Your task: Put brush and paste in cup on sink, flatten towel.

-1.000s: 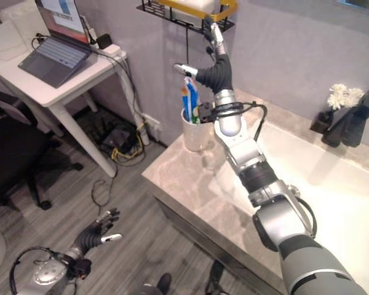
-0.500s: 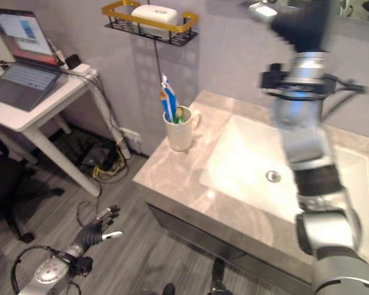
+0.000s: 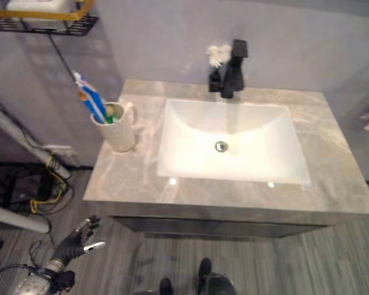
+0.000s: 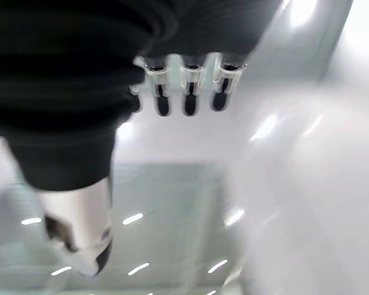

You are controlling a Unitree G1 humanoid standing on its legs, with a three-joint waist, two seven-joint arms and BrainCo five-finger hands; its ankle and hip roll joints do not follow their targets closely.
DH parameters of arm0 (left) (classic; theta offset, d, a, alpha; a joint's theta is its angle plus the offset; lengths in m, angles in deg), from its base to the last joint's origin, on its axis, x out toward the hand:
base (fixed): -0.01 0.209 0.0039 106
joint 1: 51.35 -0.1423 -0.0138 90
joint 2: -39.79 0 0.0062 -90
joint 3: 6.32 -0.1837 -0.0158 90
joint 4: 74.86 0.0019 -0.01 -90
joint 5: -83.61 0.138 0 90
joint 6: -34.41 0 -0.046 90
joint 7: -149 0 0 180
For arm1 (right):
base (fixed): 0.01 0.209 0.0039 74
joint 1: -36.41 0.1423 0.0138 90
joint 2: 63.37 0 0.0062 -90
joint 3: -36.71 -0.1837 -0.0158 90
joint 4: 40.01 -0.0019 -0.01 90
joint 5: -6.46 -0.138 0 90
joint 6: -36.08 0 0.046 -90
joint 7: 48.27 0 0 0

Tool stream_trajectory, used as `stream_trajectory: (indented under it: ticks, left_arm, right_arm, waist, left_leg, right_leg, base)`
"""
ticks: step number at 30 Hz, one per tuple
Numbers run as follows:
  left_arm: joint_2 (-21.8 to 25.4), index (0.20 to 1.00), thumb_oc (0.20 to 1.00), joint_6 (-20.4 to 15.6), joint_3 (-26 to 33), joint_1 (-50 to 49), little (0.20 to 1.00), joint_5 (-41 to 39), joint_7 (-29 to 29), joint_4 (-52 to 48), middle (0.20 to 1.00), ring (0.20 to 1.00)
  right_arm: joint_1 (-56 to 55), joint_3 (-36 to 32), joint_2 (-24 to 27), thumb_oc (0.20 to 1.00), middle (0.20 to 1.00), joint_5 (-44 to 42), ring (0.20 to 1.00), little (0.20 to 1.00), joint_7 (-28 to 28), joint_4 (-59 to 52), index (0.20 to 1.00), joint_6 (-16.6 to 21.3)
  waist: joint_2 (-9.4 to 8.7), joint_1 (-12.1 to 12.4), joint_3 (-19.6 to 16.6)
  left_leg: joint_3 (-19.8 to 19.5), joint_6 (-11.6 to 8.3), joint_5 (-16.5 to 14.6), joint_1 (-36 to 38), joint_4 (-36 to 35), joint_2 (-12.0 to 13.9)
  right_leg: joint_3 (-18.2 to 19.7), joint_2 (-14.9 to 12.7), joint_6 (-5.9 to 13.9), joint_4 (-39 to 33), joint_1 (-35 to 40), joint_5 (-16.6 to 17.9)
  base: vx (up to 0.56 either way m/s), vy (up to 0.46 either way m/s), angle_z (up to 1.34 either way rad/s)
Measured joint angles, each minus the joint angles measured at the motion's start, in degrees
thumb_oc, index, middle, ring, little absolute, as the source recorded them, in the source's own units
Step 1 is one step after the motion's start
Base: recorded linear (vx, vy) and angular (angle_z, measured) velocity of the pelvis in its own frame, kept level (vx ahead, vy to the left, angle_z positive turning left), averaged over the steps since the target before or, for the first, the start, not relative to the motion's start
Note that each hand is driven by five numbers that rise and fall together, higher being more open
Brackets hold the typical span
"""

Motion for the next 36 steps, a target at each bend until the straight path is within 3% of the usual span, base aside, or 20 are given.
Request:
stream_trajectory:
  ticks: [7, 8, 10, 11, 13, 14, 16, 18, 20, 22, 23, 24, 25, 26, 28, 30, 31, 33, 35, 36]
  left_arm:
    - [0.25, 1.0, 1.0, 0.56, -2.98, -0.54, 1.0, 0.14, -0.06, 0.45, 1.0, 1.0]
    - [0.37, 1.0, 1.0, 0.55, -3.67, -0.19, 1.0, 0.19, -0.1, 0.48, 1.0, 1.0]
    - [0.59, 1.0, 1.0, 0.48, -4.02, -0.35, 1.0, 0.18, -0.31, 0.62, 1.0, 1.0]
    - [0.58, 1.0, 1.0, 0.5, -4.7, 0.15, 1.0, 0.17, -0.37, 1.08, 1.0, 1.0]
    - [0.43, 1.0, 1.0, 0.5, -5.36, 0.51, 1.0, 0.16, -0.37, 1.04, 1.0, 1.0]
    - [0.41, 1.0, 1.0, 0.52, -5.7, -0.18, 1.0, 0.11, -0.43, 1.1, 1.0, 1.0]
    - [0.29, 1.0, 1.0, 0.57, -7.32, -0.18, 1.0, 0.07, -0.3, 1.12, 1.0, 1.0]
    - [0.16, 1.0, 1.0, 0.43, -7.76, 2.67, 1.0, -0.05, -0.08, 1.02, 1.0, 1.0]
    - [-0.08, 1.0, 1.0, 0.15, -7.09, 4.5, 1.0, 0.09, 0.04, 0.53, 1.0, 1.0]
    - [-0.38, 1.0, 1.0, 0.06, -6.84, 5.25, 1.0, 0.34, -0.02, 0.73, 1.0, 1.0]
    - [-1.34, 1.0, 1.0, -0.06, -6.7, 5.55, 1.0, 0.44, -0.07, 0.76, 1.0, 1.0]
    - [-2.94, 1.0, 1.0, -0.2, -6.84, 5.15, 1.0, 0.49, -0.1, 0.53, 1.0, 1.0]
    - [-1.43, 1.0, 1.0, -0.62, -6.99, 4.8, 1.0, 0.7, 0.13, -1.19, 1.0, 1.0]
    - [-1.46, 1.0, 1.0, -0.66, -6.78, 6.65, 1.0, 0.74, 0.22, -0.63, 1.0, 1.0]
    - [-1.3, 1.0, 1.0, -0.68, -6.65, 6.61, 1.0, 0.8, 0.19, -0.12, 1.0, 1.0]
    - [-1.12, 1.0, 1.0, -0.68, -6.67, 6.76, 1.0, 1.15, 0.25, -0.09, 1.0, 1.0]
    - [-1.54, 1.0, 1.0, -0.69, -6.59, 6.74, 1.0, 1.21, 0.16, -0.07, 1.0, 1.0]
    - [-1.94, 1.0, 1.0, -0.73, -6.65, 6.56, 1.0, 1.22, 0.34, -0.09, 1.0, 1.0]
    - [-1.92, 1.0, 1.0, -0.76, -6.54, 5.87, 1.0, 1.21, 0.4, -0.88, 1.0, 1.0]
    - [-1.94, 1.0, 1.0, -0.98, -5.87, 4.91, 1.0, 1.2, 0.41, -2.74, 1.0, 1.0]
  right_arm:
    - [-3.45, -2.41, -14.52, 1.0, 1.0, -15.66, 1.0, 1.0, -6.11, 9.74, 1.0, 1.5]
    - [-5.11, -2.07, -15.44, 1.0, 1.0, -17.6, 1.0, 1.0, -6.11, 11.89, 1.0, 3.03]
    - [-5.44, -1.05, -17.49, 1.0, 1.0, -21.37, 1.0, 1.0, -5.97, 20.46, 1.0, 7.05]
    - [-5.59, 2.68, -19.37, 1.0, 1.0, -29.96, 1.0, 1.0, -4.17, 34.43, 1.0, 9.21]
    - [-4.73, 5.37, -20.37, 1.0, 1.0, -36.75, 1.0, 1.0, -1.46, 49.55, 1.0, 8.52]
    - [-4.9, 7.07, -21.79, 1.0, 1.0, -43.59, 1.0, 1.0, 1.53, 56.22, 1.0, 9.18]
    - [-3.83, 9.61, -22.35, 1.0, 1.0, -52.15, 1.0, 1.0, 8.08, 65.01, 1.0, 7.46]
    - [-1.77, 17.63, -23.36, 1.0, 1.0, -56.47, 1.0, 1.0, 16.25, 73.2, 1.0, 4.63]
    - [-0.29, 25.79, -25.9, 1.0, 1.0, -56.56, 1.0, 1.0, 22.23, 75.27, 1.0, 2.64]
    - [1.0, 31.75, -28.96, 1.0, 1.0, -54.79, 1.0, 1.0, 28.14, 74.93, 1.0, -0.02]
    - [1.37, 35.85, -29.2, 1.0, 1.0, -51.97, 1.0, 1.0, 29.7, 73.79, 1.0, -0.23]
    - [1.84, 39.13, -28.55, 1.0, 1.0, -48.5, 1.0, 1.0, 32.07, 71.53, 1.0, -0.78]
    - [1.14, 40.98, -29.13, 1.0, 1.0, -46.29, 1.0, 1.0, 33.05, 67.4, 1.0, -0.91]
    - [1.29, 41.56, -29.82, 1.0, 1.0, -44.63, 1.0, 1.0, 33.86, 66.02, 1.0, -0.89]
    - [3.54, 49.65, -31.29, 1.0, 1.0, -38.18, 1.0, 1.0, 36.13, 64.59, 1.0, -0.85]
    - [4.12, 50.45, -31.95, 1.0, 1.0, -35.14, 1.0, 1.0, 37.8, 63.29, 1.0, -0.87]
    - [4.19, 50.35, -32.27, 1.0, 1.0, -33.61, 1.0, 1.0, 37.94, 62.67, 1.0, -0.85]
    - [4.38, 49.87, -32.18, 1.0, 1.0, -33.58, 1.0, 1.0, 38.08, 62.99, 1.0, -0.86]
    - [4.42, 49.9, -31.74, 1.0, 1.0, -33.59, 1.0, 1.0, 38.37, 63.37, 1.0, -0.91]
    - [4.15, 49.85, -31.46, 1.0, 1.0, -33.57, 1.0, 1.0, 38.89, 63.35, 1.0, -0.93]
  waist:
    - [1.83, -0.85, -2.58]
    - [3.28, -1.82, -3.56]
    - [2.45, -1.61, -4.54]
    - [1.98, -1.17, -5.36]
    - [1.39, -0.14, -5.64]
    - [2.5, 0.09, -5.18]
    - [3.35, 0.24, -4.67]
    - [3.13, 0.86, -2.46]
    - [2.0, 2.23, 0.01]
    - [0.55, 2.73, 1.38]
    - [1.21, 3.29, 1.52]
    - [4.12, 4.65, 1.44]
    - [4.2, 3.44, 1.23]
    - [3.73, 2.62, 2.82]
    - [1.1, 3.4, 3.07]
    - [0.32, 3.47, 3.16]
    - [0.25, 3.43, 2.83]
    - [1.38, 3.72, 1.7]
    - [3.99, 4.06, -0.82]
    - [6.26, 4.31, -2.12]
  left_leg:
    - [2.87, -0.33, -0.03, -0.94, 0.04, -0.11]
    - [3.02, -0.38, -0.03, -0.98, 0.15, 0.0]
    - [2.81, -0.57, 0.1, -0.87, -0.05, 0.17]
    - [2.86, -1.0, 0.21, -0.87, -0.23, 0.5]
    - [2.85, -1.53, 0.65, -0.87, -0.86, 0.53]
    - [2.98, -1.73, 0.79, -0.8, -1.03, 0.77]
    - [3.23, -1.95, 0.89, -1.14, -0.1, 0.9]
    - [2.64, -2.96, 0.56, -4.79, 7.45, 0.69]
    - [2.46, -4.29, 0.29, -9.6, 16.83, 1.24]
    - [1.95, -8.89, 2.76, -13.15, 23.16, 0.71]
    - [0.62, -8.25, 4.59, -13.7, 21.6, 1.1]
    - [0.46, -7.93, 2.78, -12.6, 17.87, 3.73]
    - [3.3, -5.97, -1.39, -12.16, 14.91, 4.49]
    - [4.5, -4.83, -0.37, -11.42, 13.0, 5.05]
    - [2.51, -5.37, 1.65, -9.05, 5.41, 4.74]
    - [0.5, -7.21, 3.02, -7.38, 2.44, 6.05]
    - [0.31, -7.68, 3.33, -4.99, 0.39, 6.72]
    - [1.0, -8.49, 3.86, -1.58, -3.13, 6.47]
    - [1.0, -7.83, 4.34, -0.4, -3.15, 6.12]
    - [1.02, -6.74, 6.36, 1.54, -2.86, 5.73]
  right_leg:
    - [2.42, 0.51, -1.13, -1.27, -1.33, 1.08]
    - [2.55, 0.48, -1.07, -1.61, -1.32, 1.05]
    - [2.56, 0.8, -1.12, -2.56, -0.78, 1.13]
    - [2.59, 1.17, -1.2, -2.95, -0.91, 1.06]
    - [2.63, 1.47, -1.37, -3.18, -1.21, 1.21]
    - [2.72, 1.68, -1.74, -4.05, -0.9, 1.59]
    - [3.09, 2.08, -2.13, -5.46, 0.05, 2.61]
    - [3.06, 1.15, -2.54, -6.01, 0.5, 2.78]
    - [2.79, 0.8, -3.32, -5.38, 0.6, 2.25]
    - [2.51, -0.6, -2.56, -8.79, 1.7, 2.0]
    - [2.08, -0.36, -1.6, -9.22, 2.19, 1.71]
    - [2.27, 1.62, -5.07, 1.11, -1.8, -1.55]
    - [3.52, -0.02, -6.23, 11.98, -5.37, -9.56]
    - [2.5, -0.53, -6.57, 14.88, -6.48, -11.08]
    - [4.44, -0.98, -3.98, 10.22, -5.04, -8.74]
    - [4.85, -0.86, -2.48, 5.54, -2.88, -7.71]
    - [5.5, -0.8, -0.12, 0.06, -0.11, -5.13]
    - [5.24, -0.55, 0.69, -5.17, 2.42, -4.56]
    - [3.44, 0.52, 0.66, -9.66, 3.11, -4.29]
    - [3.21, 1.69, -0.43, -10.65, 2.83, 1.02]
  base:
    - [0.01, -0.051, -0.21]
    - [0.08, -0.116, 0.05]
    - [0.06, -0.085, 0.03]
    - [0.04, -0.091, -0.03]
    - [0.07, -0.092, -0.04]
    - [-0.03, -0.133, -0.1]
    - [-0.1, -0.117, -0.07]
    - [-0.06, -0.154, 0.11]
    - [-0.02, -0.082, 0.09]
    - [0.0, -0.001, 0.19]
    - [0.03, 0.068, -0.06]
    - [0.06, 0.102, 0.26]
    - [0.09, 0.128, 0.64]
    - [0.07, 0.087, 0.88]
    - [0.09, 0.109, 0.42]
    - [0.15, 0.158, 0.31]
    - [0.12, 0.14, 0.24]
    - [0.08, 0.124, 0.04]
    - [0.09, 0.134, -0.12]
    - [0.06, 0.098, -0.02]
